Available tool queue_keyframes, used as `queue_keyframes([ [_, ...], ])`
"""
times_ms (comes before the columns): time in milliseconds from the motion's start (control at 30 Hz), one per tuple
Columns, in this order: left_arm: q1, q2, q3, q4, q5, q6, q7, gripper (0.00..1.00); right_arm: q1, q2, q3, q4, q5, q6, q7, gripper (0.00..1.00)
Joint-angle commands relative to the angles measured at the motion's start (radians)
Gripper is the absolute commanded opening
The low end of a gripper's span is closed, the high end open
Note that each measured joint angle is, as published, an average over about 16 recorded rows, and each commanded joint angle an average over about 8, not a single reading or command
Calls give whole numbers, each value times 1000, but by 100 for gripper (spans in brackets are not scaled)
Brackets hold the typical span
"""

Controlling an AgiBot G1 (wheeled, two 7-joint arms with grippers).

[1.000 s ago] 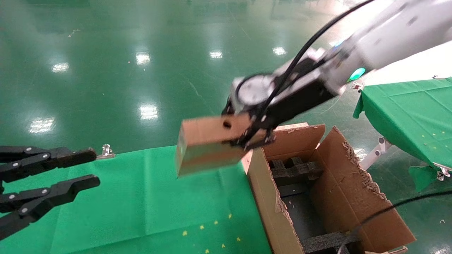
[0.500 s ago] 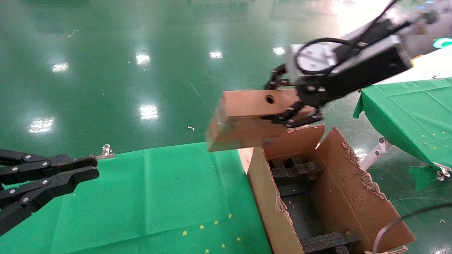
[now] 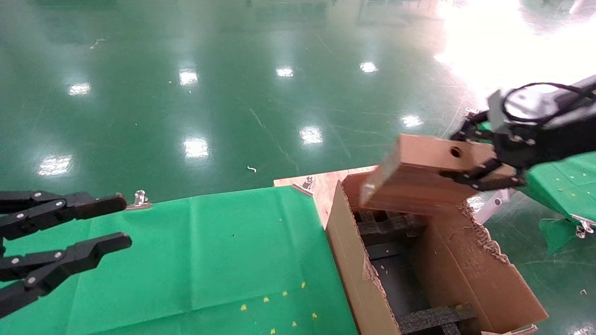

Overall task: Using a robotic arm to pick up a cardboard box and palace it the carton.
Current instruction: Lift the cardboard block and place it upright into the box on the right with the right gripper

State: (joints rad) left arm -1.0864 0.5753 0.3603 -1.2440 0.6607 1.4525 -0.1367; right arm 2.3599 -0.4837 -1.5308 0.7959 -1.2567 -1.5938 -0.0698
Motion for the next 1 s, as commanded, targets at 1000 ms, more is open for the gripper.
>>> queue_keyframes([
  [1000, 0, 0, 0, 0, 0, 0, 0, 100, -35, 71, -161, -33, 33, 87, 140, 0],
])
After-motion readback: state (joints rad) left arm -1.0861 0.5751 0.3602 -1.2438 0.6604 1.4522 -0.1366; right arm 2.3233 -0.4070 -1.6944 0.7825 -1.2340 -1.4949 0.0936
